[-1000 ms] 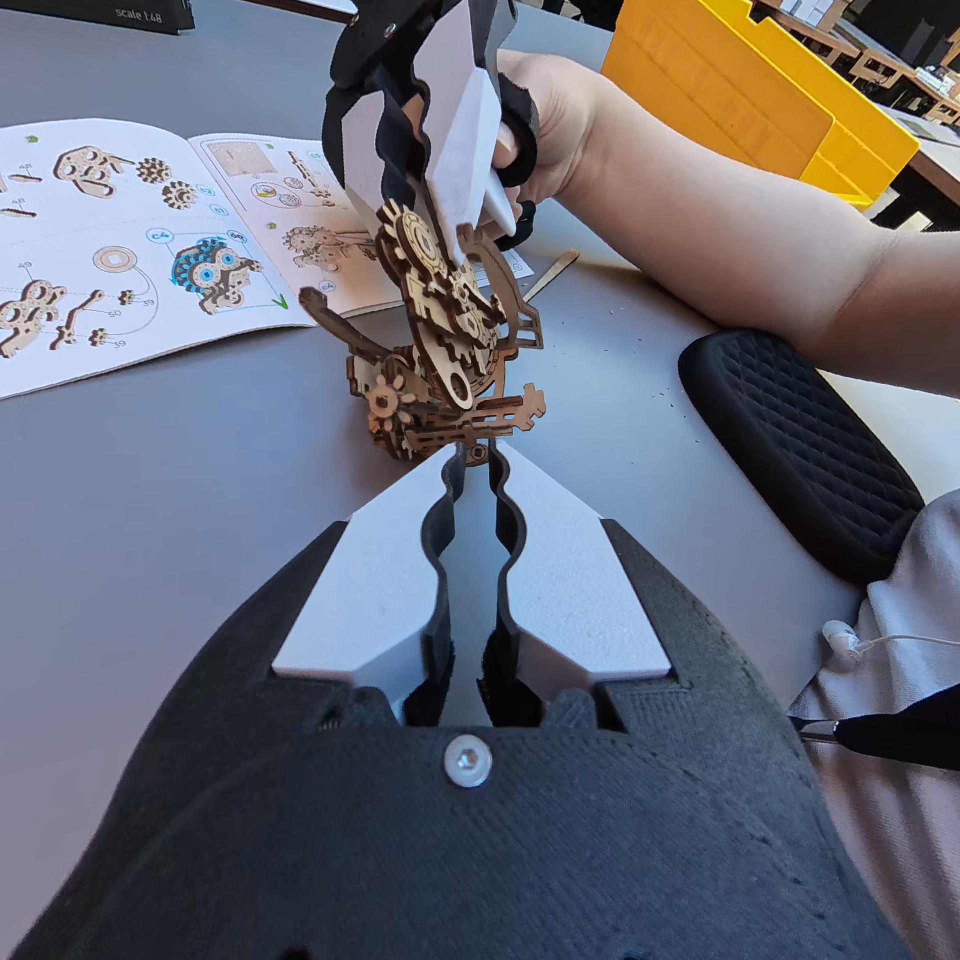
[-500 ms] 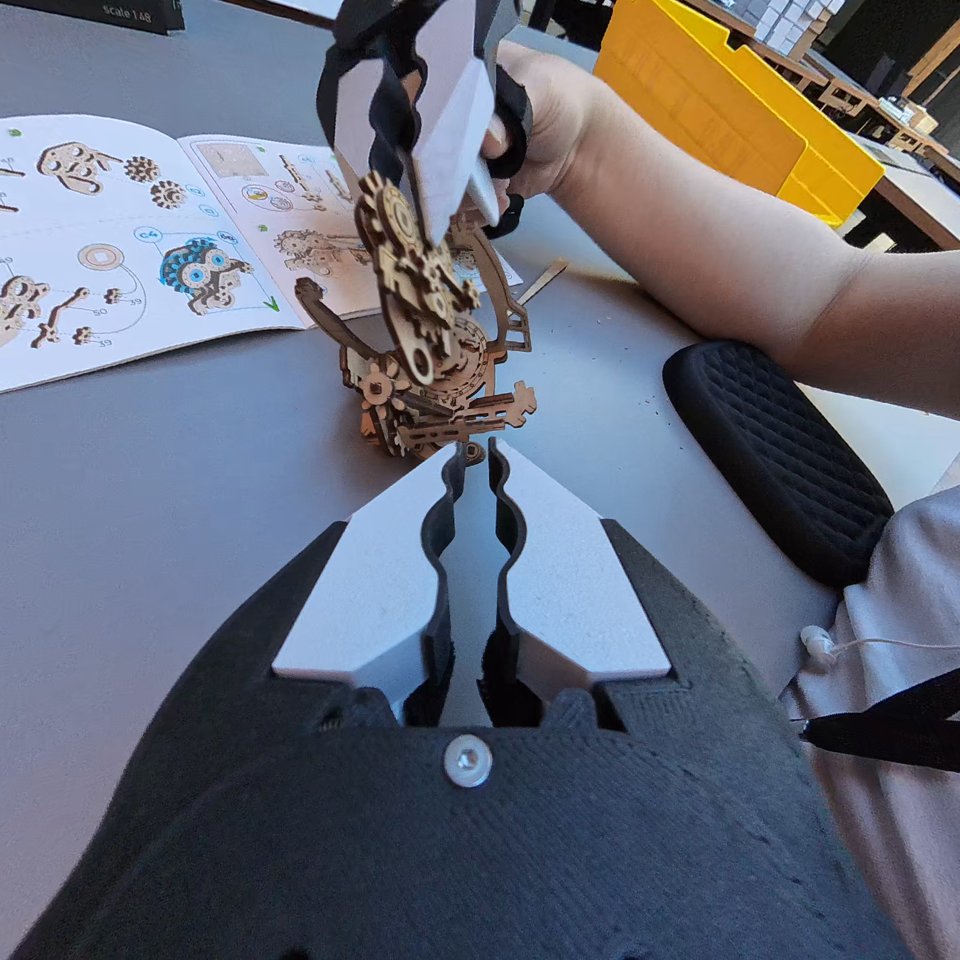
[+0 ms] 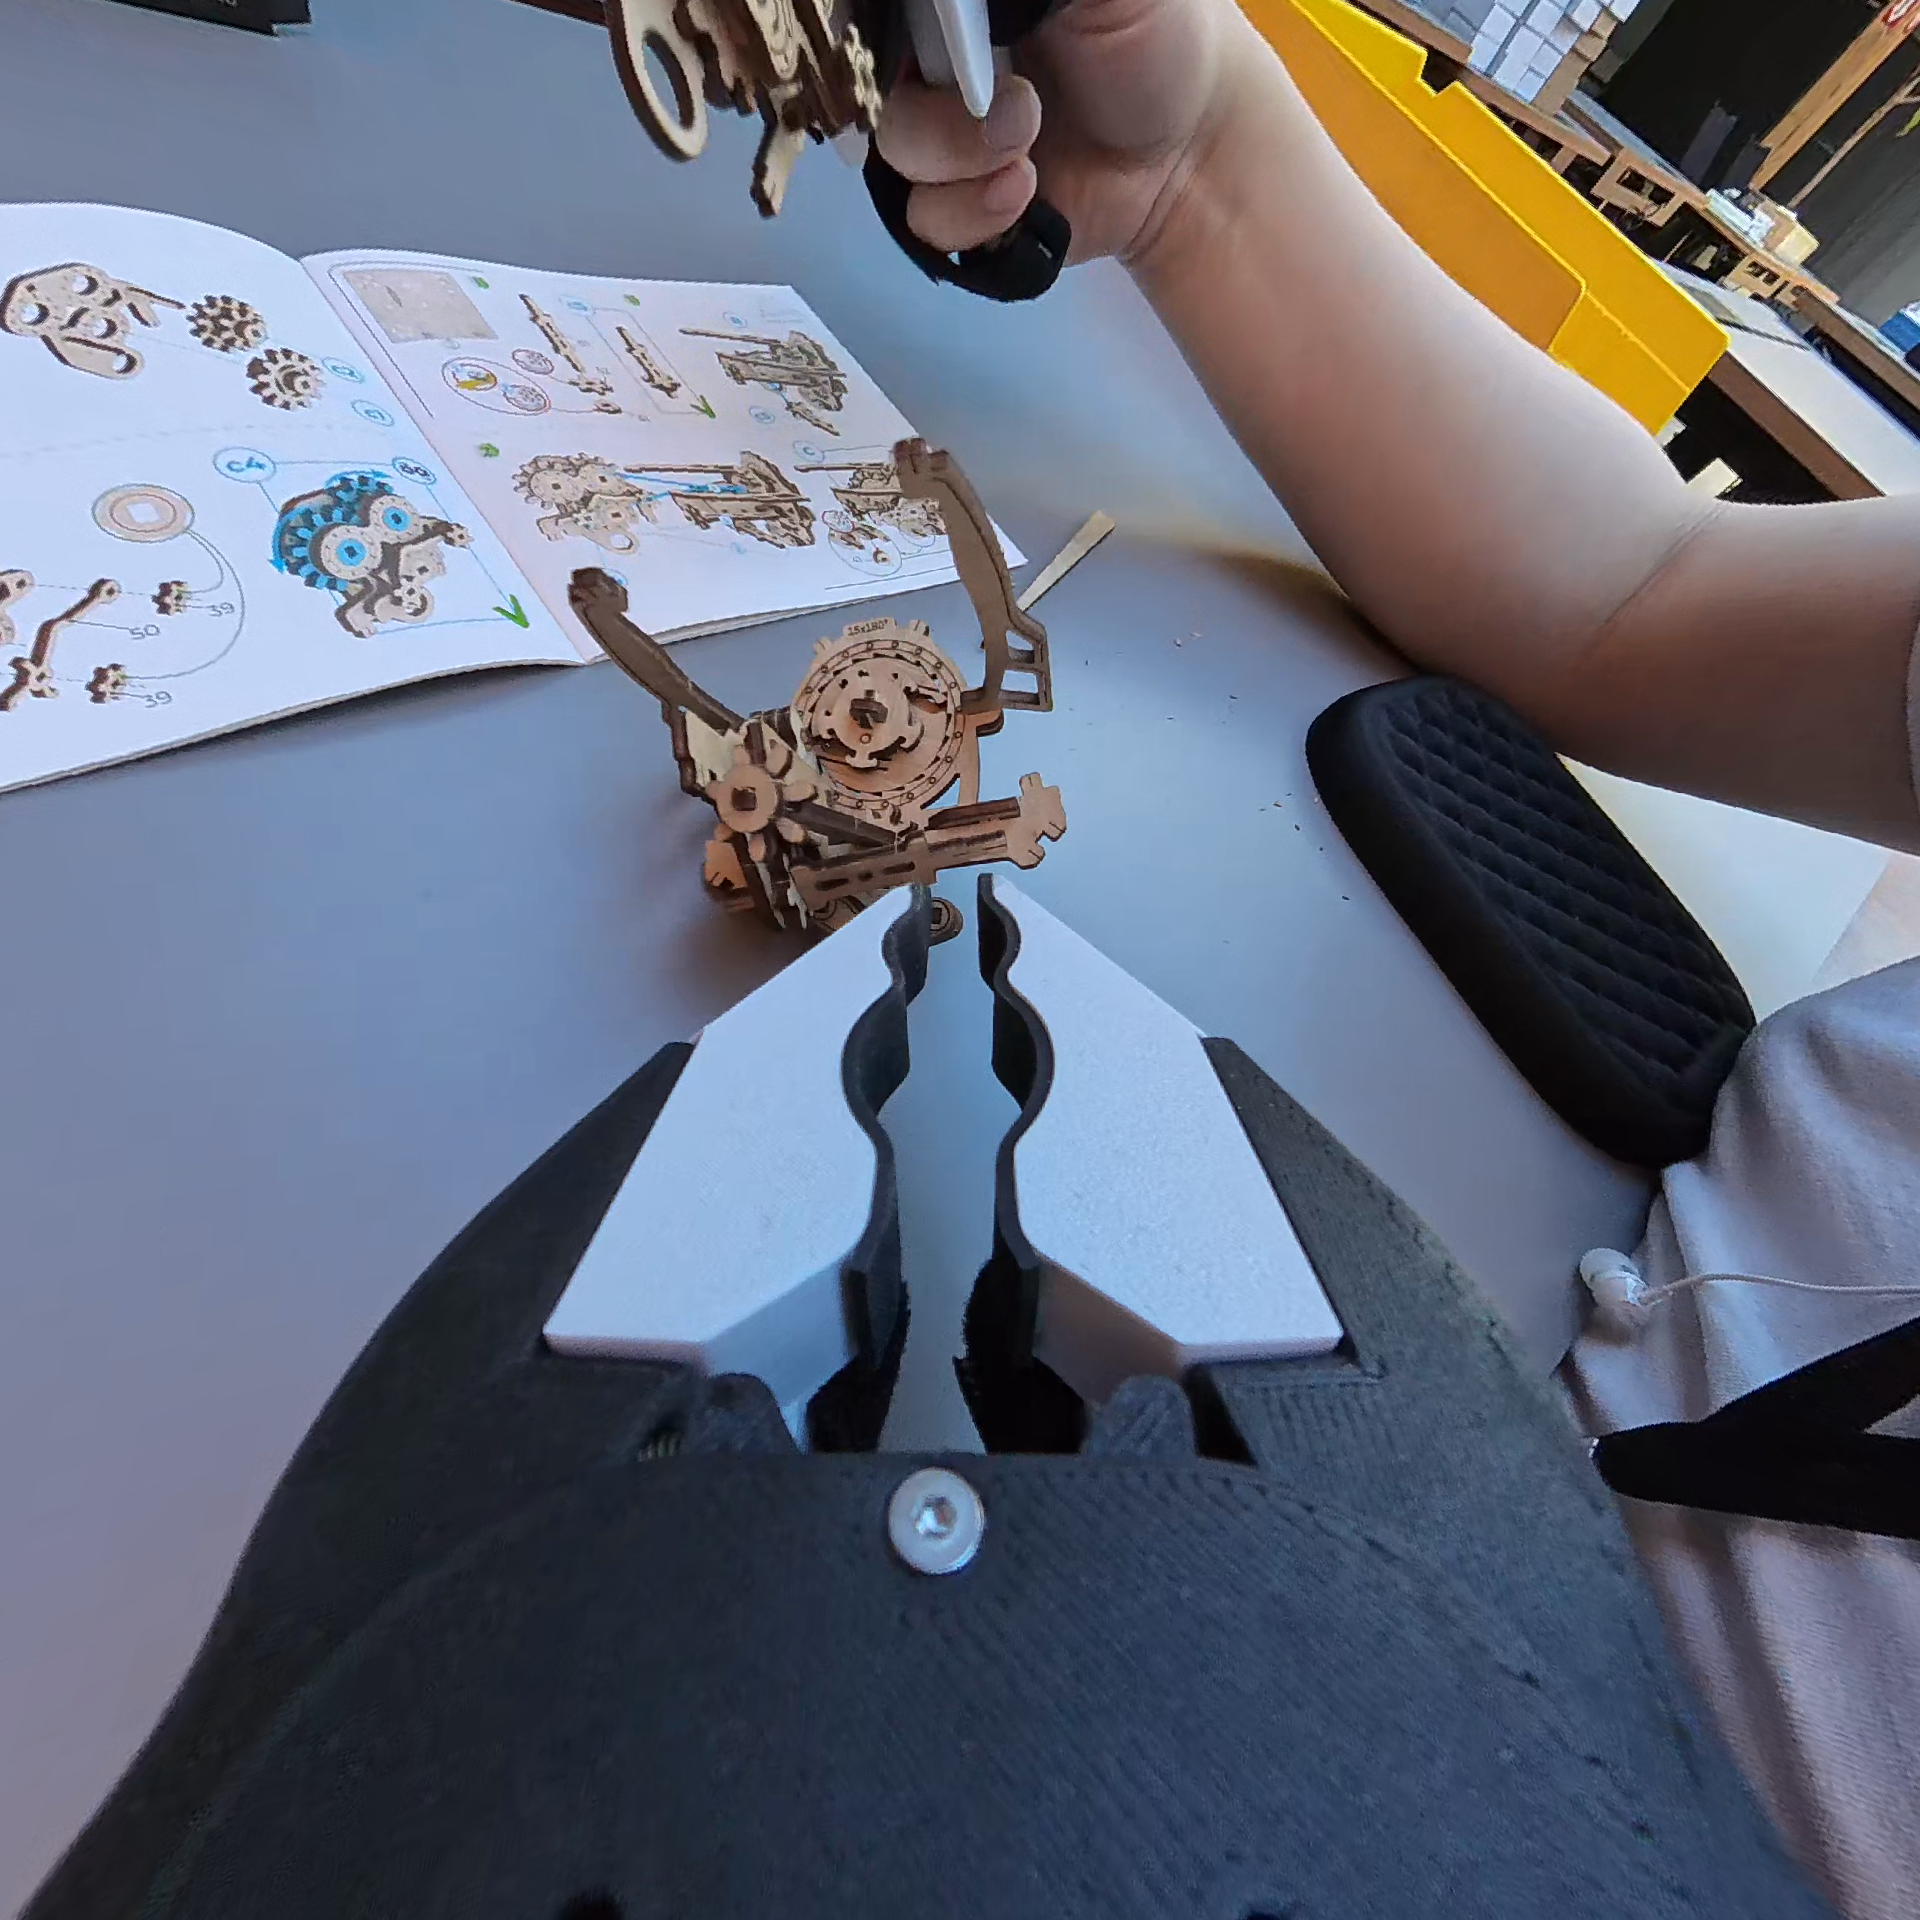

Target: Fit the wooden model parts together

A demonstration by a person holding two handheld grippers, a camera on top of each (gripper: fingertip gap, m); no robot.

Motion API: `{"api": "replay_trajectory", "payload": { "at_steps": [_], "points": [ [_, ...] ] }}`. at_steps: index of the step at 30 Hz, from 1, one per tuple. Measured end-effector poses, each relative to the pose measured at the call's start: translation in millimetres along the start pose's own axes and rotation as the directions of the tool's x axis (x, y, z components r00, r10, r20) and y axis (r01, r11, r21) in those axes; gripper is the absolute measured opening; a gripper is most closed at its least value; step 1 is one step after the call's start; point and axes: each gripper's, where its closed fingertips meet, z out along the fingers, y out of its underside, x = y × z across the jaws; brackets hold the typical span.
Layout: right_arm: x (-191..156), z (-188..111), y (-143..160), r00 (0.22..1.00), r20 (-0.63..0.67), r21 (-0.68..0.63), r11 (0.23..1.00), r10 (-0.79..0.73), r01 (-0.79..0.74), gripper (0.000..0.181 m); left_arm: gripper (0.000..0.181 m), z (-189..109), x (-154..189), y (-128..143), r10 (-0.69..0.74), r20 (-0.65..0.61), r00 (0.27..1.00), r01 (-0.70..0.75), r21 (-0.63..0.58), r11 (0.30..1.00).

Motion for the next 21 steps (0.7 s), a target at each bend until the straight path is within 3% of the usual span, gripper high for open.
{"api": "replay_trajectory", "payload": {
  "at_steps": [10,16,21],
  "points": [
    [-11,22,9,0.997,0.020,-0.074,0.994,-0.079,0.080,0.010,0.008,2,-3,8,0.048,0.048,0.998,-0.046,-0.052,0.998],
    [-9,47,34,0.993,0.118,-0.145,0.989,0.024,-0.007,0.010,0.009,5,-7,11,0.089,0.103,0.991,-0.081,-0.079,0.994],
    [-13,57,49,0.989,0.144,-0.224,0.974,0.015,0.018,0.010,0.008,5,-8,10,0.116,0.134,0.984,-0.106,-0.078,0.991]
  ]
}}
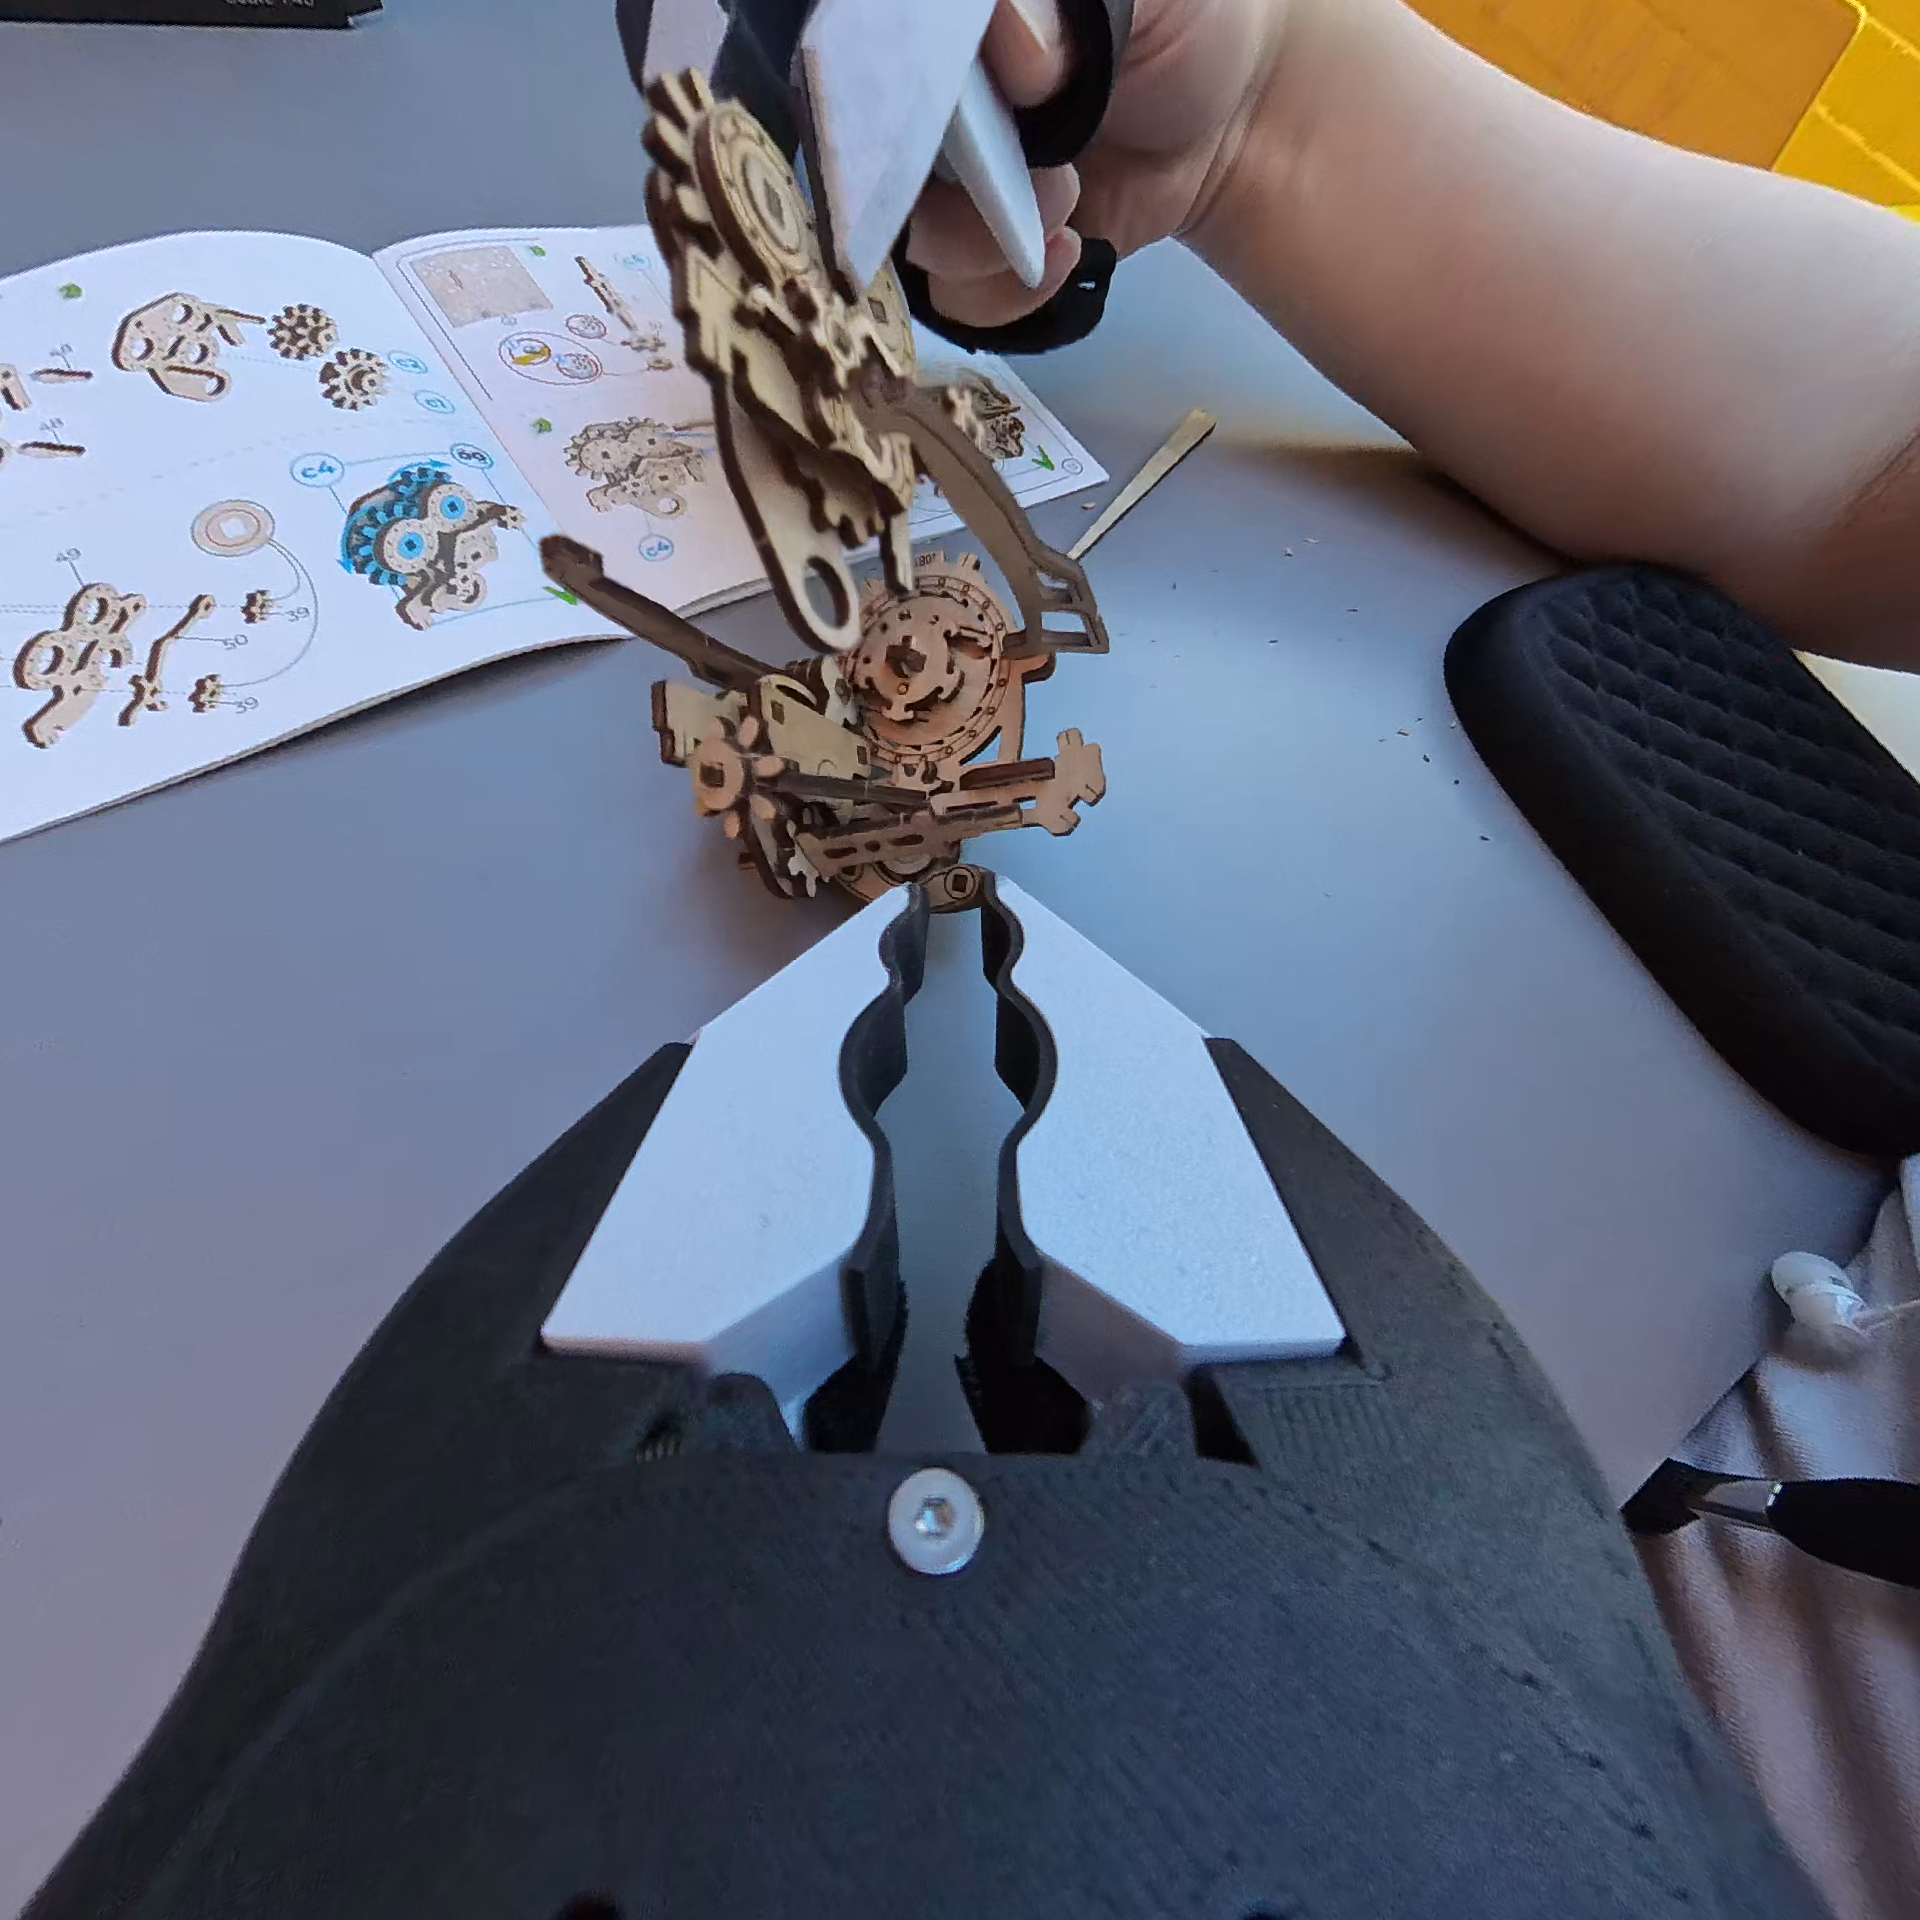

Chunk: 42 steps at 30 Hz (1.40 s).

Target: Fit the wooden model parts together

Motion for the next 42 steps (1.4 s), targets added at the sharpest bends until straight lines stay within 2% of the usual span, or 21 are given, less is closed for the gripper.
{"api": "replay_trajectory", "payload": {
  "at_steps": [5,14,20,29,34,42],
  "points": [
    [-3,10,13,0.999,0.037,-0.078,0.997,-0.006,0.009,0.010,0.009,0,-1,-2,-0.022,0.000,1.000,0.022,0.012,1.000],
    [-3,12,13,0.997,0.075,-0.088,0.996,-0.003,0.010,0.010,0.013,-1,0,-5,-0.056,-0.011,0.998,0.056,0.030,0.998],
    [-1,11,14,0.998,0.063,-0.091,0.996,0.018,-0.013,0.010,0.029,-2,-9,-7,-0.064,0.062,0.996,0.061,0.046,0.997],
    [-5,15,18,0.997,0.068,-0.112,0.993,0.031,-0.023,0.010,0.027,-5,-16,-10,-0.049,0.145,0.988,0.038,0.078,0.996],
    [-5,16,21,0.997,0.061,-0.121,0.992,0.038,-0.030,0.010,0.026,-7,-18,-12,-0.069,0.145,0.987,0.055,0.099,0.994],
    [-5,15,22,0.997,0.054,-0.122,0.991,0.055,-0.048,0.010,0.031,-2,-14,-3,0.008,0.169,0.986,-0.012,0.024,1.000]
  ]
}}
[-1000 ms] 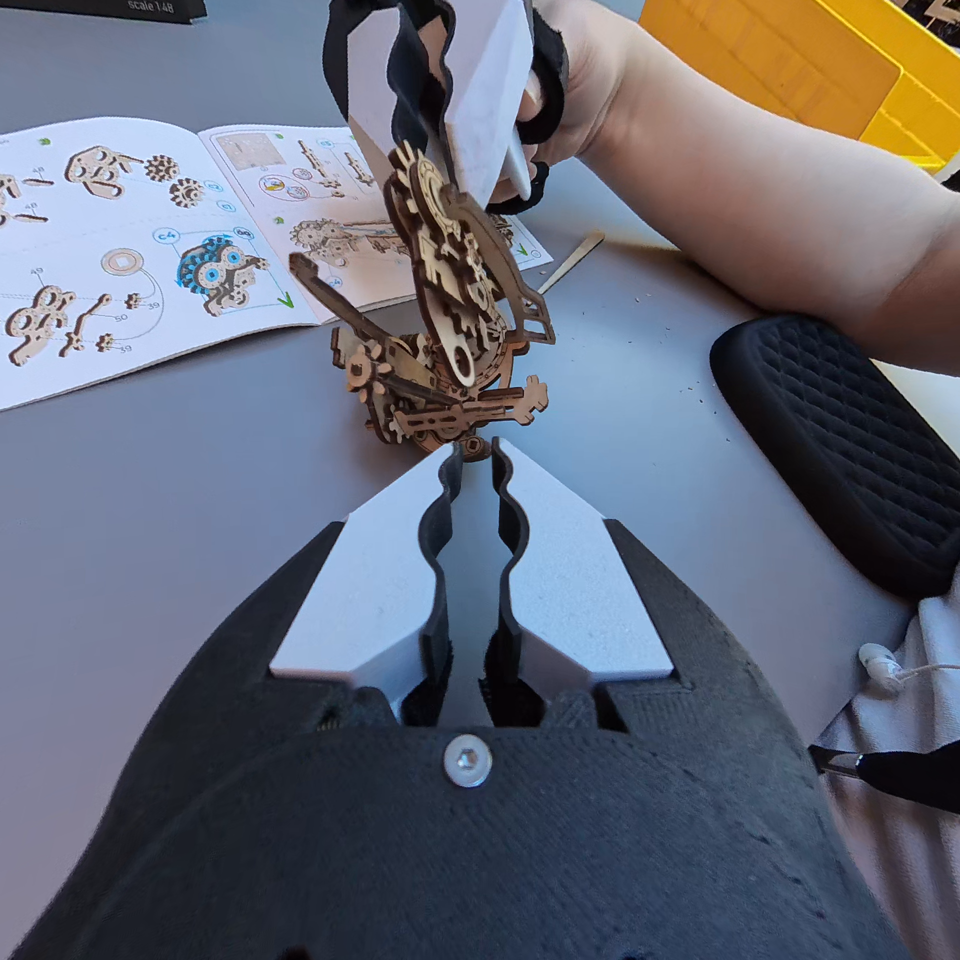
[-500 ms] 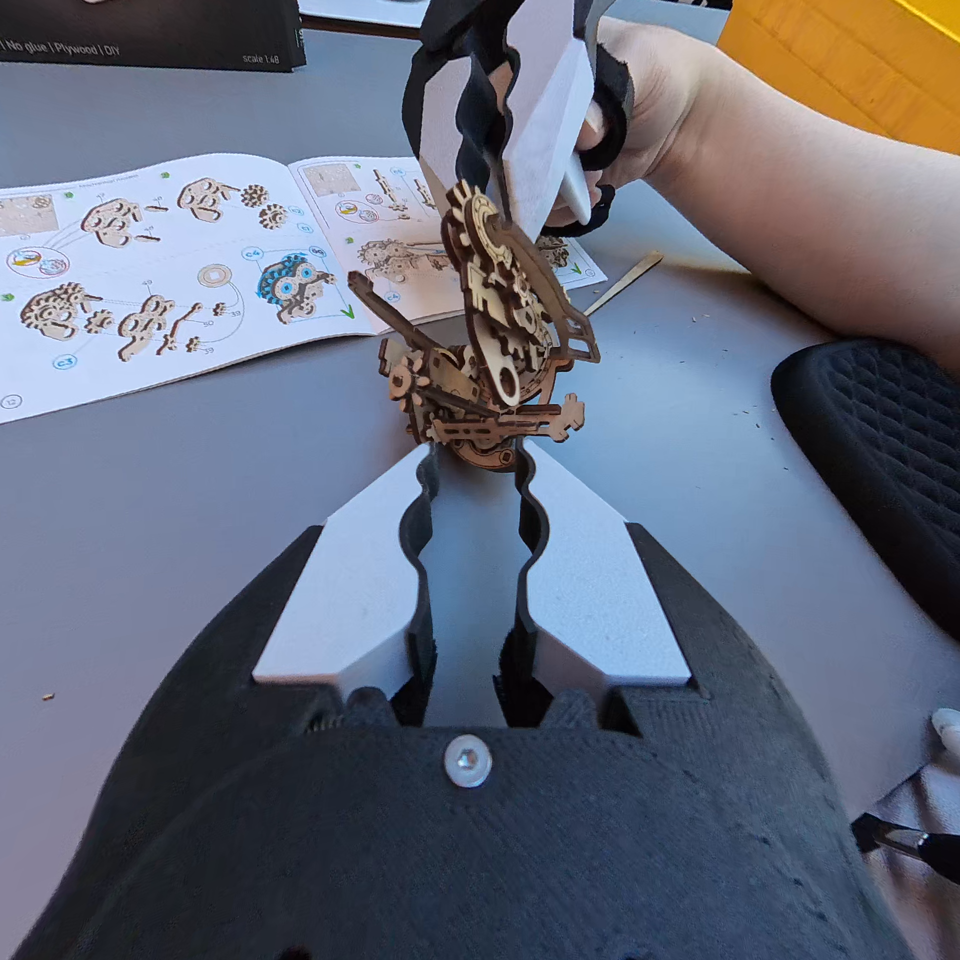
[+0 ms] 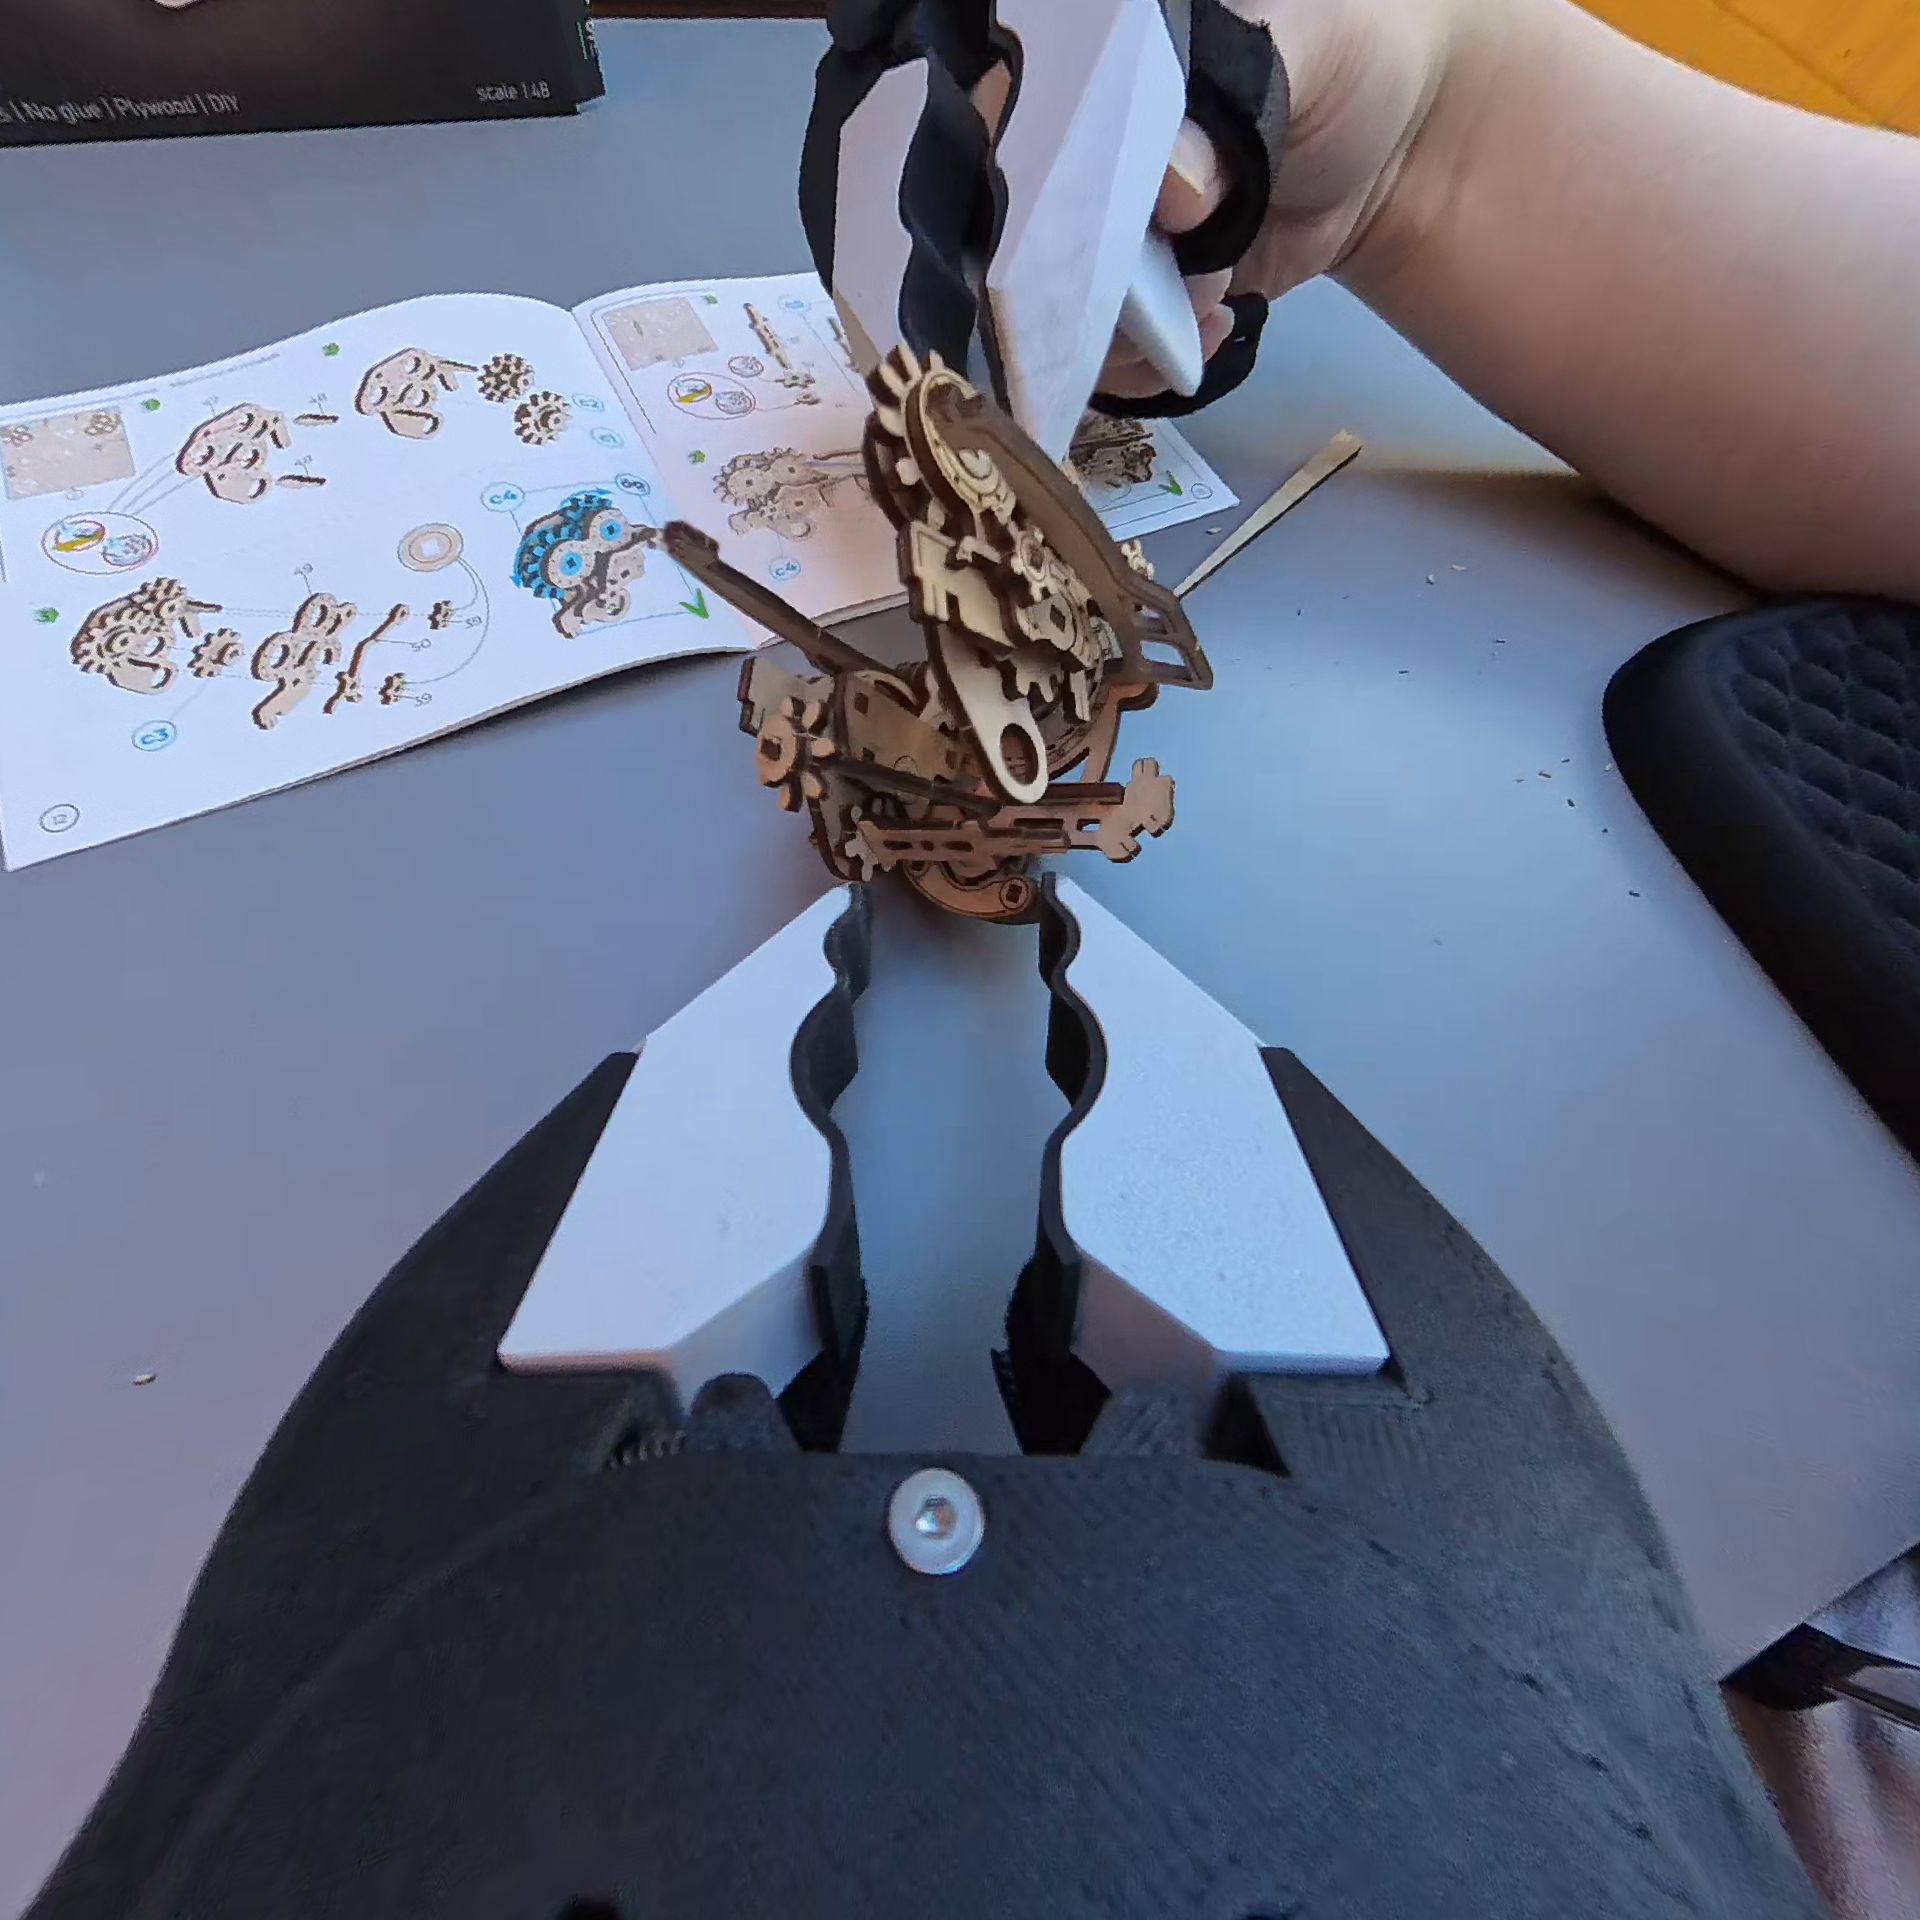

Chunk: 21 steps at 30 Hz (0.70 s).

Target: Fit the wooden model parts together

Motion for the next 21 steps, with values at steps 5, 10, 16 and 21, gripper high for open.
{"api": "replay_trajectory", "payload": {
  "at_steps": [5,10,16,21],
  "points": [
    [0.0,0.6,0.3,1.000,-0.003,-0.002,1.000,0.004,-0.004,0.010,0.031,0.8,-3.4,0.2,0.009,0.031,0.999,-0.009,-0.003,1.000],
    [-1.1,2.0,2.4,1.000,-0.003,-0.016,1.000,0.011,-0.011,0.010,0.027,-0.4,-5.1,-1.8,0.002,0.038,0.999,-0.003,0.011,1.000],
    [0.2,3.6,3.5,1.000,-0.021,-0.030,1.000,0.008,-0.009,0.010,0.025,-0.4,-4.5,-2.4,0.001,0.015,1.000,-0.001,0.013,1.000],
    [-0.3,3.3,4.1,1.000,-0.030,-0.040,0.999,0.005,-0.006,0.010,0.023,-2.6,-7.6,-0.3,0.013,0.009,1.000,-0.013,-0.002,1.000]
  ]
}}
